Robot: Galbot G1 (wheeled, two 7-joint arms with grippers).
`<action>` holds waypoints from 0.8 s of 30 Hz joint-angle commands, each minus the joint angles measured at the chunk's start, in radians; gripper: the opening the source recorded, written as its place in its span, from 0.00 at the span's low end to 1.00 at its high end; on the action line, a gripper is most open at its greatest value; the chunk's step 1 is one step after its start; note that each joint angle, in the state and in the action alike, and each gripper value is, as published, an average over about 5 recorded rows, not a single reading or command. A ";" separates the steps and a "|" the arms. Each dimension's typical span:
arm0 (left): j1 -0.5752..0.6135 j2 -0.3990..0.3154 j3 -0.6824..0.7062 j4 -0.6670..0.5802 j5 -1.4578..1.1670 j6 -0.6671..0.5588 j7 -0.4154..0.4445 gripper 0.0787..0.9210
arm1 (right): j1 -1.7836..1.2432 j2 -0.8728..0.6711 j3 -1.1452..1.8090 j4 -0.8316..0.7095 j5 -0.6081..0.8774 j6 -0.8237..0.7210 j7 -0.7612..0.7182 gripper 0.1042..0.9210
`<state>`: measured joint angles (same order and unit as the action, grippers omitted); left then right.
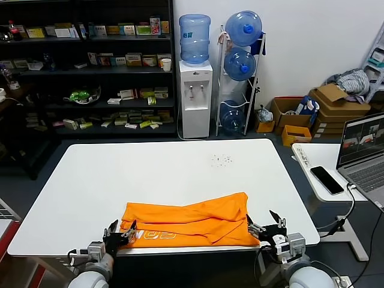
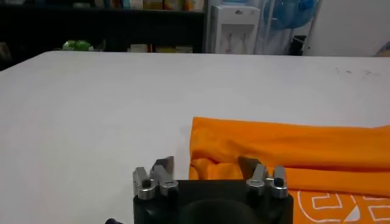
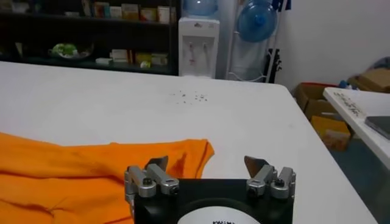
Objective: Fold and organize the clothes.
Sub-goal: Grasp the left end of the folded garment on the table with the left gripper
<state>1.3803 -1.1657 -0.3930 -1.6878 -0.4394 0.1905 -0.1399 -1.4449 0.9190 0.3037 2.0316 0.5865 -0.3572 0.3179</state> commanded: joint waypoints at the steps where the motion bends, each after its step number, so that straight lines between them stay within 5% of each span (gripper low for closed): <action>1: -0.015 -0.047 0.007 0.059 0.029 -0.038 -0.010 0.69 | -0.016 0.002 0.015 0.006 -0.004 0.000 0.004 0.88; 16: 0.015 -0.080 -0.026 0.020 0.117 -0.138 -0.027 0.18 | 0.001 0.025 -0.012 -0.013 -0.014 0.007 0.006 0.88; 24: 0.084 0.051 -0.198 -0.161 0.174 -0.087 -0.069 0.06 | 0.035 0.038 -0.038 -0.024 -0.014 0.010 0.012 0.88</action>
<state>1.4106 -1.2215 -0.4384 -1.6922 -0.3250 0.0884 -0.1793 -1.4281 0.9511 0.2810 2.0125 0.5734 -0.3481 0.3264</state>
